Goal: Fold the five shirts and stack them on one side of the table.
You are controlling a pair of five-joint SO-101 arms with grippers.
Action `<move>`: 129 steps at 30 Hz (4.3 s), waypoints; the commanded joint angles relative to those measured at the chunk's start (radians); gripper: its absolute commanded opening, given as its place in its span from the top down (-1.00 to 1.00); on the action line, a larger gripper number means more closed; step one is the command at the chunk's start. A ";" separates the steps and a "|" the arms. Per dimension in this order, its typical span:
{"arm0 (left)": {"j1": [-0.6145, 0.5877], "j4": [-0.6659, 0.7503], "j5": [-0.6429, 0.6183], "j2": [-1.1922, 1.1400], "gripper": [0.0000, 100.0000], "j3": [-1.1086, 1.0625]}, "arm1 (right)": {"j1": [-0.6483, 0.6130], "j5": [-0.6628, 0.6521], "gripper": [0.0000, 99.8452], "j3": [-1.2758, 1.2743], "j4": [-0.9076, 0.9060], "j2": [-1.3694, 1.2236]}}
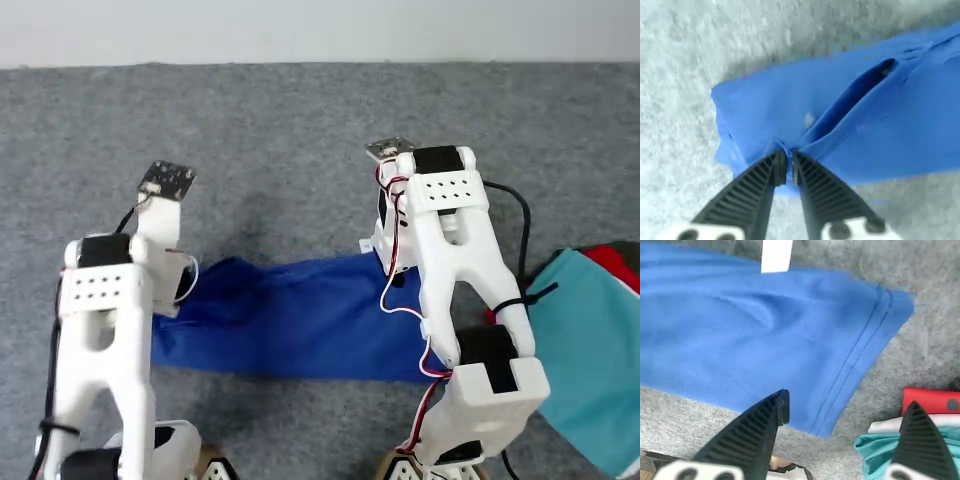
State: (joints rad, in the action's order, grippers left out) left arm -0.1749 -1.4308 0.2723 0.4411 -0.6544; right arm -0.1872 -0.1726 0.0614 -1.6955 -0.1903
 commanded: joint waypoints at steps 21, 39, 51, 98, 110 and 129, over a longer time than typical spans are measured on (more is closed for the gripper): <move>0.109 0.606 -0.196 0.157 0.86 -0.305 | -0.064 0.078 0.30 0.044 0.147 0.031; -0.034 0.506 -0.365 0.241 0.66 -0.099 | 0.042 0.058 0.30 -0.100 0.417 0.031; -0.186 0.089 -0.203 0.388 0.65 0.196 | 0.073 0.058 0.30 -0.071 0.426 -0.157; -0.196 -0.031 -0.181 0.582 0.65 0.085 | 0.260 0.052 0.97 0.345 0.173 -0.555; -0.196 -0.031 -0.181 0.580 0.65 0.085 | 0.266 0.040 0.27 0.568 -0.099 -0.493; -0.204 -0.002 -0.178 0.574 0.66 0.022 | -0.291 0.172 0.24 0.578 0.104 -0.367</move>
State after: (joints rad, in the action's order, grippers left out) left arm -0.3682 -1.4691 0.0806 1.0119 -0.6084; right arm -0.4312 -0.0130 0.5953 -1.6402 -0.5831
